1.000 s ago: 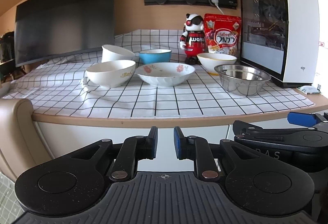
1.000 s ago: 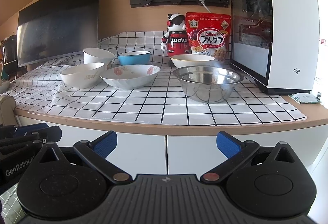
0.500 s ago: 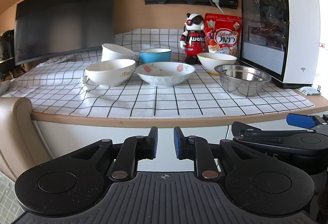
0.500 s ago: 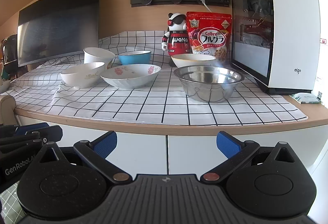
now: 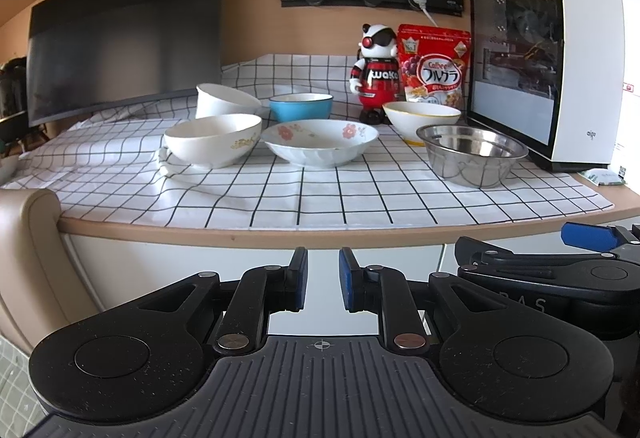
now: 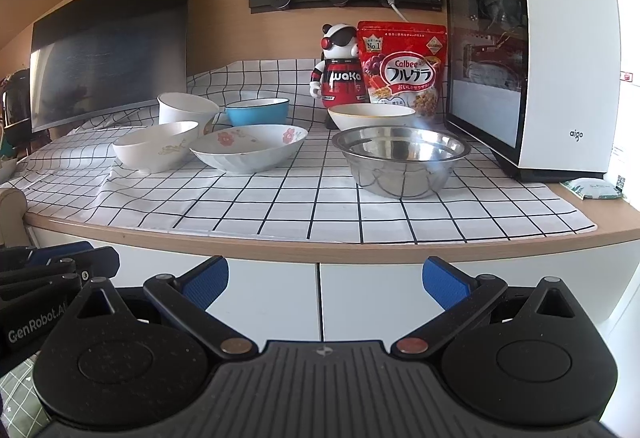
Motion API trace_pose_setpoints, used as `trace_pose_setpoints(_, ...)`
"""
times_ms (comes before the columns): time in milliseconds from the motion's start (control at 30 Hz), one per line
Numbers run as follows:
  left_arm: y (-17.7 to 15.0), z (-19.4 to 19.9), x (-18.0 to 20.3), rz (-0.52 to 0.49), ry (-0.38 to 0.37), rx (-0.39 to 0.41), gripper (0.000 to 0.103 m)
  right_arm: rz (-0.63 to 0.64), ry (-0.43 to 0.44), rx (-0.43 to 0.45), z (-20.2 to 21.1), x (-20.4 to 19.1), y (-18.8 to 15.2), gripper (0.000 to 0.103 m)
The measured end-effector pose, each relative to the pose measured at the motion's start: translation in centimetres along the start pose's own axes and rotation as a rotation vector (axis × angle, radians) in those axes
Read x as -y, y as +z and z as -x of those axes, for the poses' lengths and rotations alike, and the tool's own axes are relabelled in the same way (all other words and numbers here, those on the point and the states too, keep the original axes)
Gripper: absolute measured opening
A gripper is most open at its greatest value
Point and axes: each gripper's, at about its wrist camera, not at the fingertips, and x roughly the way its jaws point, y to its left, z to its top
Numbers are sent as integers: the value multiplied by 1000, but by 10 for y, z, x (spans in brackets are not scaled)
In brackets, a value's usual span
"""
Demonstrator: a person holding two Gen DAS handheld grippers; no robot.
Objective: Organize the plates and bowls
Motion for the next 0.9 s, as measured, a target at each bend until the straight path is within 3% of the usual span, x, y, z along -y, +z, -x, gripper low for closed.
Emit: trace_pose_setpoints(900,0,-2,-5,17,6,-8,20,6,1,-12,-3,-6,1,103)
